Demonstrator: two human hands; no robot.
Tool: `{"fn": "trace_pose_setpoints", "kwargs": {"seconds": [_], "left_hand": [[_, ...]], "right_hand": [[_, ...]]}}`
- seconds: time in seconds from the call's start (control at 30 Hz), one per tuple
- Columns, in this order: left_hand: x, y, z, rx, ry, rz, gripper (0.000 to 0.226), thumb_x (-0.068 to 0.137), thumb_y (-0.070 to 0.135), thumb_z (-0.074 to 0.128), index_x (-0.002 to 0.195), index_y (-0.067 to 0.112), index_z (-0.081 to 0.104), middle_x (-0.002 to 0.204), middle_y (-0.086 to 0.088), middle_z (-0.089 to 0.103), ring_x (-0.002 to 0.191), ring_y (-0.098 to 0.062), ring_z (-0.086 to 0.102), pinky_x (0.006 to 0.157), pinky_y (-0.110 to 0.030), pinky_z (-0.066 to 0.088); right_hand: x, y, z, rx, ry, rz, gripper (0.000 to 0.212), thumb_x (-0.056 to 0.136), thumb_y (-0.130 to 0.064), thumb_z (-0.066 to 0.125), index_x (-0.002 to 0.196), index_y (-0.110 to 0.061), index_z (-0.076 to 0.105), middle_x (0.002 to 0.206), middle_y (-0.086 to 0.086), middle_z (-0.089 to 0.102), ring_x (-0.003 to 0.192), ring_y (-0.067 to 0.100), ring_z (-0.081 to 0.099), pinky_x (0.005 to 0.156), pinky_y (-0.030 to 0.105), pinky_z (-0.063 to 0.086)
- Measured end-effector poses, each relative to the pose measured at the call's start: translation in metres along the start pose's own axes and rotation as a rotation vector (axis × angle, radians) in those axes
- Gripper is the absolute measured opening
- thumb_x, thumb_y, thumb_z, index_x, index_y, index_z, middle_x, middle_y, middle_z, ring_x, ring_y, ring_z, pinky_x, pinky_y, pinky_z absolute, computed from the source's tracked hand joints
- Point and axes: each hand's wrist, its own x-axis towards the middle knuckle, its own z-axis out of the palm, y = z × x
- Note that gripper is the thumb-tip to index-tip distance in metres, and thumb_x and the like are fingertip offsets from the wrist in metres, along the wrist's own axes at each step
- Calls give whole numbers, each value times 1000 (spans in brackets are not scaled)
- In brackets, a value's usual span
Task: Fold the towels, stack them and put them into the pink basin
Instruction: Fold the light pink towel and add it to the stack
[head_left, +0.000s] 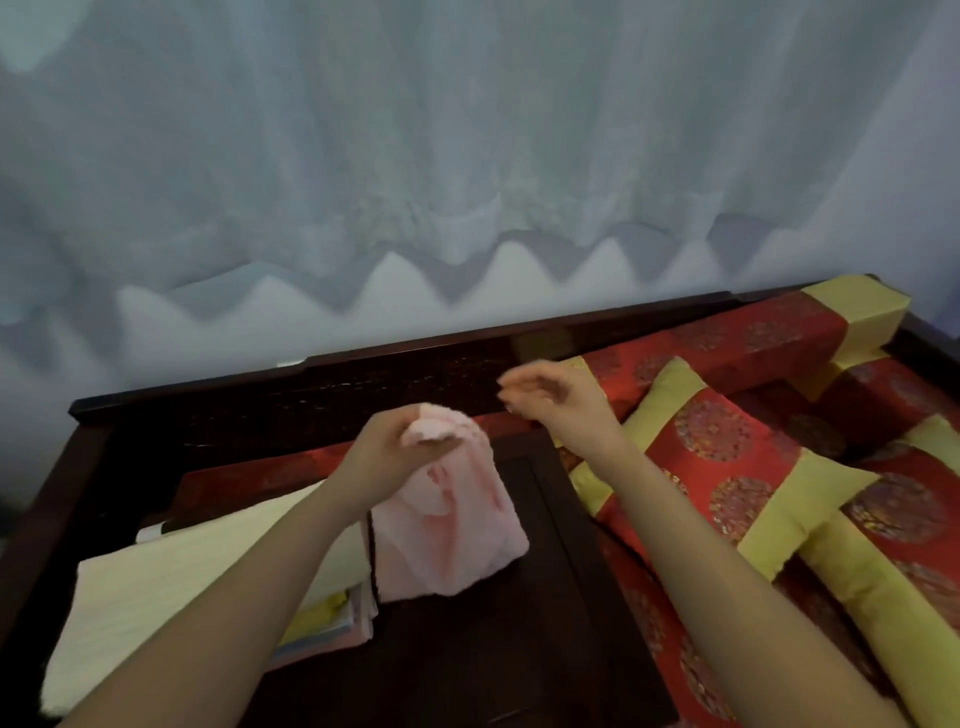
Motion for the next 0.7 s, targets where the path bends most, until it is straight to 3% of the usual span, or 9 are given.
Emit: {"fn": "trace_pose_setpoints", "kwargs": {"seconds": [0.07,0.17,0.27,0.37,0.47,0.57,0.63,0.7], "left_hand": [[-13,-1,-8,-140,8,-60,10,83,8,68,87,17,71,72,3,72,64,-13,67,61,-18,51],[-27,-7,-19,-219,53,-94,10,79,17,71,90,18,72,71,-12,71,64,-24,68,63,-23,54],[-31,-9,-18,-259,74,-102,16,77,14,73,93,15,73,77,-13,72,66,-24,67,63,-30,54],[-32,-7,-11,-213,45,-87,19,78,-4,68,86,11,75,83,-9,73,70,-22,67,63,-29,55],[-34,-8,-7,-186,57,-97,24,80,-5,65,81,17,76,83,-8,73,69,-16,67,62,-25,55],[-35,-18,-14,-185,155,-131,16,73,18,67,85,18,76,79,0,73,68,-11,65,68,-28,52],[-35,-20,-17,-180,180,-143,16,73,20,67,86,17,76,77,-3,73,66,-11,64,69,-30,51],[-36,-21,-18,-162,186,-130,19,80,10,70,81,28,77,84,-3,73,69,-8,65,68,-24,53]], "right_hand": [[-21,33,-1,-22,11,93,15,84,-2,64,92,-12,73,84,3,73,76,11,68,70,21,51],[-49,79,21,-90,-152,271,18,80,-14,67,90,-25,75,92,0,75,87,11,69,82,35,56],[-62,106,49,-298,-333,393,29,85,-30,58,112,-29,69,115,0,70,108,15,63,98,38,48],[-68,124,77,-640,-556,502,44,89,-45,46,128,-27,56,130,3,60,118,24,56,98,35,45],[-74,137,90,-940,-345,515,40,87,-40,48,121,-20,54,124,6,57,110,28,58,86,38,47],[-76,137,83,-1118,-137,455,26,90,-23,43,107,-16,61,111,5,64,99,27,63,74,33,46],[-75,139,73,-1159,-120,462,27,90,-16,42,107,-15,63,110,5,65,99,27,65,72,32,47],[-72,142,65,-1181,-124,469,29,89,-12,42,111,-14,61,113,6,63,101,28,64,73,33,48]]}}
